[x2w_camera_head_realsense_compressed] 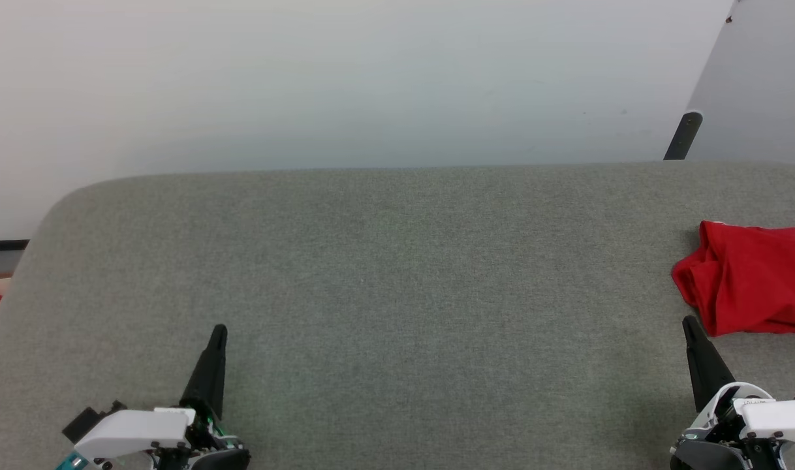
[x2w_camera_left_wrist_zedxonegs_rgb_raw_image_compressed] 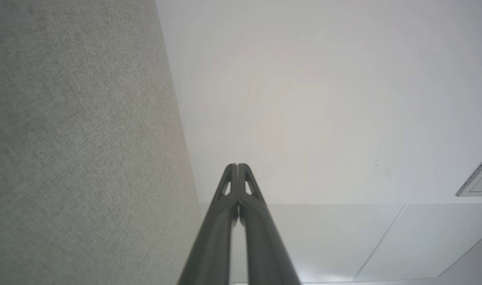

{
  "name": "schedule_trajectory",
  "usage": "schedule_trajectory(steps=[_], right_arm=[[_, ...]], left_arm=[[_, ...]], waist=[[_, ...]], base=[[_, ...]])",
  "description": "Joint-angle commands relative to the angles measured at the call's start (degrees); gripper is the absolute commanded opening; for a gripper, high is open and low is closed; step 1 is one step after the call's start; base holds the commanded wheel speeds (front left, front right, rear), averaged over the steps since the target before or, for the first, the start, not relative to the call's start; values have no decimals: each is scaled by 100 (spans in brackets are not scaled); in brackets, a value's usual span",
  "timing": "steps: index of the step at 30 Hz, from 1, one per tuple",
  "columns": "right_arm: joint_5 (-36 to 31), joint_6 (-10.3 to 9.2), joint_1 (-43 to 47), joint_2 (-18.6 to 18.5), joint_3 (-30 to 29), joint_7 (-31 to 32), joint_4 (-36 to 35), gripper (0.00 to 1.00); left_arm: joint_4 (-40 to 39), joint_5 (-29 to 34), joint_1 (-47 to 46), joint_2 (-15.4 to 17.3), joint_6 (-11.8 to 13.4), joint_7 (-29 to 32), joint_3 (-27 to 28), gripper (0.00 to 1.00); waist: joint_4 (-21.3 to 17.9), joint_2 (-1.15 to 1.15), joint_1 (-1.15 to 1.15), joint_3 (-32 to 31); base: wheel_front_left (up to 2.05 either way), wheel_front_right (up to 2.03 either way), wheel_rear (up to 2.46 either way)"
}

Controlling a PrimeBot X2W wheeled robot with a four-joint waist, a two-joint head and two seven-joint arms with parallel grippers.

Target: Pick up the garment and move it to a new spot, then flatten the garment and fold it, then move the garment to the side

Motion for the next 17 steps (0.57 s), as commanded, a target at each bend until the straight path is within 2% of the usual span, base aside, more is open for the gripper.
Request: schedule_trajectory(steps=[1, 17], right_arm=[[12, -3, -23, 15, -3, 5, -16, 0], [13, -3, -23, 15, -3, 5, -16, 0]], left_arm=[[4, -20, -49, -1, -19, 6, 11, 0], [4, -20, -49, -1, -18, 6, 11, 0]], waist=[[0, 0, 0, 0], [0, 0, 0, 0]], base=[[0, 0, 0], [0, 0, 0]])
